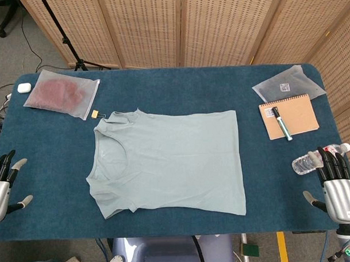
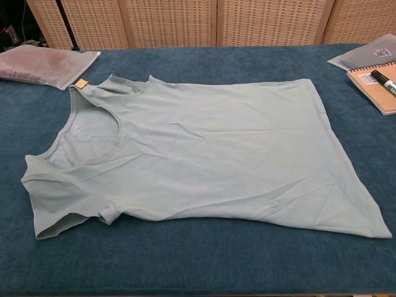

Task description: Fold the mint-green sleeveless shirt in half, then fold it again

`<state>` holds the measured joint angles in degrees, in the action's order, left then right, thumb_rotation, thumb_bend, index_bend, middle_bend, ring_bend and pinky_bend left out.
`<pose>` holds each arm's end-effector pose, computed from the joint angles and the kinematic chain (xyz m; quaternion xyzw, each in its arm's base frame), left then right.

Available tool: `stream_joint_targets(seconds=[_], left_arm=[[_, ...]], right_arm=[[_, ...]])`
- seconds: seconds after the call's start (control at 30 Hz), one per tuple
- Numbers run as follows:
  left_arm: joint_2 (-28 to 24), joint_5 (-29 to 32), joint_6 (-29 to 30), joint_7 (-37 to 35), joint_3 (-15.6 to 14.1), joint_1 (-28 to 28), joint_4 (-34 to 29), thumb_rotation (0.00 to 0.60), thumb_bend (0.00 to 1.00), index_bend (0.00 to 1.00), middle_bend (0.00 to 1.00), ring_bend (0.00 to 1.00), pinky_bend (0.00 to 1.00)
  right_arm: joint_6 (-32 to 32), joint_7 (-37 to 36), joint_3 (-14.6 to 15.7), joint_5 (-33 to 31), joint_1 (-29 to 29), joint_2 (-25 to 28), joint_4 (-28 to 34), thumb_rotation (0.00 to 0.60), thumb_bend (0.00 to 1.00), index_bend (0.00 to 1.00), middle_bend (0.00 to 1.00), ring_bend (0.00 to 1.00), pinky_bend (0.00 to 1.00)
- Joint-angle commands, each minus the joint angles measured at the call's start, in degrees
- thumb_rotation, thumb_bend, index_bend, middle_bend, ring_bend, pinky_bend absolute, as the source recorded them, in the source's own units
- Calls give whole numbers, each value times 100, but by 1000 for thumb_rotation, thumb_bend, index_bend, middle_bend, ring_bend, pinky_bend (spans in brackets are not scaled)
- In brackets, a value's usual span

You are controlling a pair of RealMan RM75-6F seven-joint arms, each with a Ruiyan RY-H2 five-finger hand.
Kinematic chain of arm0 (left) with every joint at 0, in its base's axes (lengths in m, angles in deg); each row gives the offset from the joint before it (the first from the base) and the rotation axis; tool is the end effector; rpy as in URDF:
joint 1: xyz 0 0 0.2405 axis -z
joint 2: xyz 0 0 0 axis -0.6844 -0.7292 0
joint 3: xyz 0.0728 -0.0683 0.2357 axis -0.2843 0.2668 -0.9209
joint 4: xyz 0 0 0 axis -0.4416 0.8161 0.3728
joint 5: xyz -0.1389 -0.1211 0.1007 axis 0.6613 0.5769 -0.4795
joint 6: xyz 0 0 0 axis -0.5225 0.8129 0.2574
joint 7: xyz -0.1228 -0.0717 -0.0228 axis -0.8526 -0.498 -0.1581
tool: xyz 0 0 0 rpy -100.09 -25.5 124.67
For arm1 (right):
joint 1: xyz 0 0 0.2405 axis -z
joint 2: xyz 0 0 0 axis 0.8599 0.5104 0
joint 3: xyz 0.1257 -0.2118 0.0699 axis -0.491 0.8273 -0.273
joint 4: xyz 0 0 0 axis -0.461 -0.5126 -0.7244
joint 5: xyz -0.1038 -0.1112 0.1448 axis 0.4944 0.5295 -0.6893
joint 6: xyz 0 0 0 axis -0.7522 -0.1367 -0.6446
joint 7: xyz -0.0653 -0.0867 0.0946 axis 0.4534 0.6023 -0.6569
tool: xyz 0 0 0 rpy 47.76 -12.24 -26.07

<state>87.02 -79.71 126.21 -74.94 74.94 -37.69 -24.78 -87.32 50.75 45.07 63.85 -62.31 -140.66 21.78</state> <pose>-0.3096 0.1816 0.1626 -0.6198 -0.3399 -0.3732 0.6009 -0.3020 -0.1729 0.1640 0.5987 -0.3133 0.4202 0.6057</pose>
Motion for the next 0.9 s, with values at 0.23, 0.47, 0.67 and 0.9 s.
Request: stream_joint_targets(seconds=[0.23,0.47,0.67,0.9], left_arm=[[-26,-6,-3,-7,-7,-10,-34,600,0,0,0,0,0],[-48,12,-74,-42,-8,15,-66,600,0,0,0,0,0],[-95,-2,31,-105,13,-28,-142,600,0,0,0,0,0],[-136,-19,36,-159,3,-41,-179,600,0,0,0,0,0]], right_arm=[[24,47,35,32,10,4,-13,600,0,0,0,0,1],[287,-56,277,443,-135,131,-72,600,0,25,0,0,1],[478,-175,617,1226,-382,-73,-606,600,0,92,0,0,1],[885,262,873,1586,-554,-499,-958,600,0,182,0,0,1]])
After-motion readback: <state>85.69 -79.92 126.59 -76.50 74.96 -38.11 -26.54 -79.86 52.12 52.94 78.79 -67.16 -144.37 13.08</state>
